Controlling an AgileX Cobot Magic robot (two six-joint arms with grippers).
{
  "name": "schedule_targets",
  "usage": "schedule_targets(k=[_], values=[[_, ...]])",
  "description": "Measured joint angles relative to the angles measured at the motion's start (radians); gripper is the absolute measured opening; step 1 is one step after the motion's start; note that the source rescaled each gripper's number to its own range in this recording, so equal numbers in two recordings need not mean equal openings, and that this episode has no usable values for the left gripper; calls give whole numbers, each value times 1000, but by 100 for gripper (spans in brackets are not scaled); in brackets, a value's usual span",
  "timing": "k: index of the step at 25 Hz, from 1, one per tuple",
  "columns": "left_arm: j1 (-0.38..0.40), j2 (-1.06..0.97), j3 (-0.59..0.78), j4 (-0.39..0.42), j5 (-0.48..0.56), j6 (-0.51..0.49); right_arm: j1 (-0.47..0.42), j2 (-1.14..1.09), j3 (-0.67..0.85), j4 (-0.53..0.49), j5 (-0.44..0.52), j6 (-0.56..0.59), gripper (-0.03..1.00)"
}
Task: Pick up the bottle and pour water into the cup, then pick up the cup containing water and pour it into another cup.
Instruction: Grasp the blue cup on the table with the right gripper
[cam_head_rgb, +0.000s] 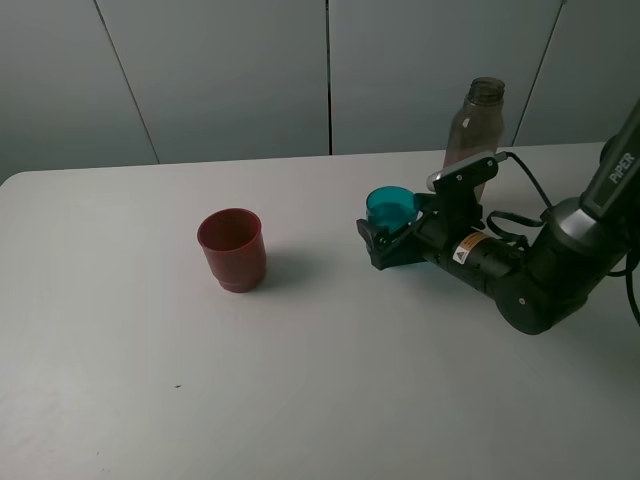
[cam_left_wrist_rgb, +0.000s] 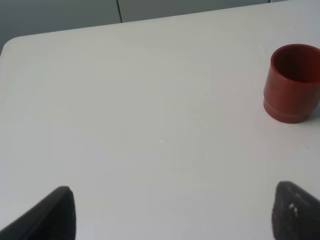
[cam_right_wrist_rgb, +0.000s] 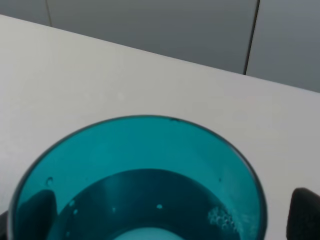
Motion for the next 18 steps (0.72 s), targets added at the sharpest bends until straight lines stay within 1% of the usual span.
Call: schedule_targets(k=[11,18], values=[[0,0,0,0,0,0,0,57,-59,-26,0,55,100],[0,0,0,0,0,0,0,64,-76,-33,1,62,100]])
